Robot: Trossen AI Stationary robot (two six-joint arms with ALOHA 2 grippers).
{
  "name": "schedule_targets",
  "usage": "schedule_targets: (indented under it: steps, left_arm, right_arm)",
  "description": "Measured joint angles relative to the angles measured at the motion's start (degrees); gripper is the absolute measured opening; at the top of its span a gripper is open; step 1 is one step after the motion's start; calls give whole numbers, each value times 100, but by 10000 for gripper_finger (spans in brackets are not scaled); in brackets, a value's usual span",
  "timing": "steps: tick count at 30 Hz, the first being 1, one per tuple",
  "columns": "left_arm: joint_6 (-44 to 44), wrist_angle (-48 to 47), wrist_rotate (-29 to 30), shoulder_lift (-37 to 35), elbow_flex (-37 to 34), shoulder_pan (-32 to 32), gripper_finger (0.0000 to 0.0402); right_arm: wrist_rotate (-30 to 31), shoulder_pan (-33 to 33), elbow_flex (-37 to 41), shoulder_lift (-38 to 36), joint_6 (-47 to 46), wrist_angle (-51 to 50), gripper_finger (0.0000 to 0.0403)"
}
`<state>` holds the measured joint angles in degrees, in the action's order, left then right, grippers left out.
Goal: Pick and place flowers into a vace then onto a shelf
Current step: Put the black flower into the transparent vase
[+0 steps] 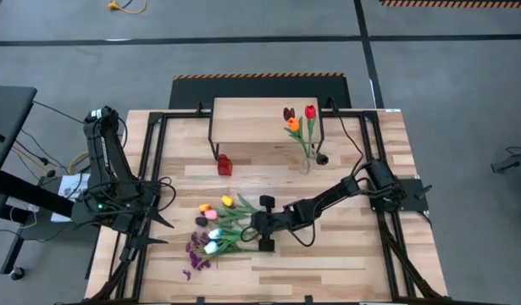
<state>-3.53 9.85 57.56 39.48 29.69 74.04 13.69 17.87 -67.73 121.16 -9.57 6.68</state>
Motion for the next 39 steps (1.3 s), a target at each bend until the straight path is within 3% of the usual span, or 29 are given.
schedule_targets:
  steps: [9, 22, 28, 33, 39]
  left_arm:
    - [7, 4, 2, 0, 0, 0, 176]
    - [11, 11, 6, 0, 0, 1, 176]
    - [11, -2, 4, 2, 0, 0, 176]
    - [11, -2, 5, 2, 0, 0, 176]
    - [24, 38, 16, 77, 0, -155, 176]
  right_arm:
    - [363, 159, 15, -102, 291, -122, 3]
    - [336, 682, 8, -1174, 1085, -332, 1]
    - [1190, 1042, 8, -1650, 1893, 52, 1]
    - [1826, 1216, 32, -1755, 2678, 1081, 0]
    - [1943, 1197, 506, -1670, 3538, 3560, 0]
